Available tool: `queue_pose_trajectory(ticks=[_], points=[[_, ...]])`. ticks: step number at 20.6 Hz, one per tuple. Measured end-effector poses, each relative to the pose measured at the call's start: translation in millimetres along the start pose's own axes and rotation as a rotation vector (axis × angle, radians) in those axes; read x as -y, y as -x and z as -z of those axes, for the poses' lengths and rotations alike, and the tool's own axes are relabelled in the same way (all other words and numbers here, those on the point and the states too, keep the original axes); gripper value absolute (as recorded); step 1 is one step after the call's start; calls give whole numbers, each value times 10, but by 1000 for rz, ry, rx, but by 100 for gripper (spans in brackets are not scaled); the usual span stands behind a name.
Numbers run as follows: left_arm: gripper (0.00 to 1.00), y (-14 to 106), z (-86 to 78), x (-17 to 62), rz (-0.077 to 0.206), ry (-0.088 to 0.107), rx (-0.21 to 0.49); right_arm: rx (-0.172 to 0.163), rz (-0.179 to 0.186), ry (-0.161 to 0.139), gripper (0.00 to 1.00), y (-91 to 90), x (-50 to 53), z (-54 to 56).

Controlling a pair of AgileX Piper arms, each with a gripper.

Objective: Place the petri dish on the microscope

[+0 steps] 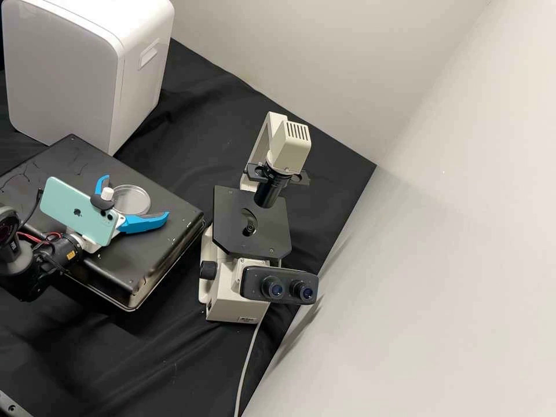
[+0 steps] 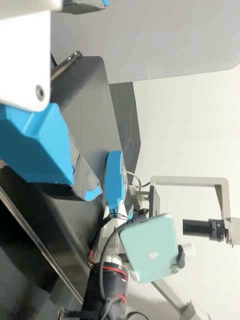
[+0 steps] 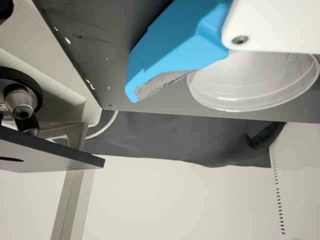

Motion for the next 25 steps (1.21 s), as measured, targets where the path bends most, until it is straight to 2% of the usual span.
queue_pose_trajectory(ticks=[5, 8, 16, 17, 25], points=[[100, 1, 2, -2, -2, 3, -4, 5, -3, 2, 100, -88, 61, 15], [100, 1, 2, -2, -2, 3, -4, -3, -12, 12, 100, -111, 58, 30], [100, 1, 2, -2, -2, 3, -5, -8, -16, 12, 100, -109, 69, 38], [100, 1, 2, -2, -2, 3, -5, -8, -16, 12, 0, -109, 69, 38], [100, 1, 2, -2, -2, 3, -5, -9, -18, 12, 0, -109, 67, 40]])
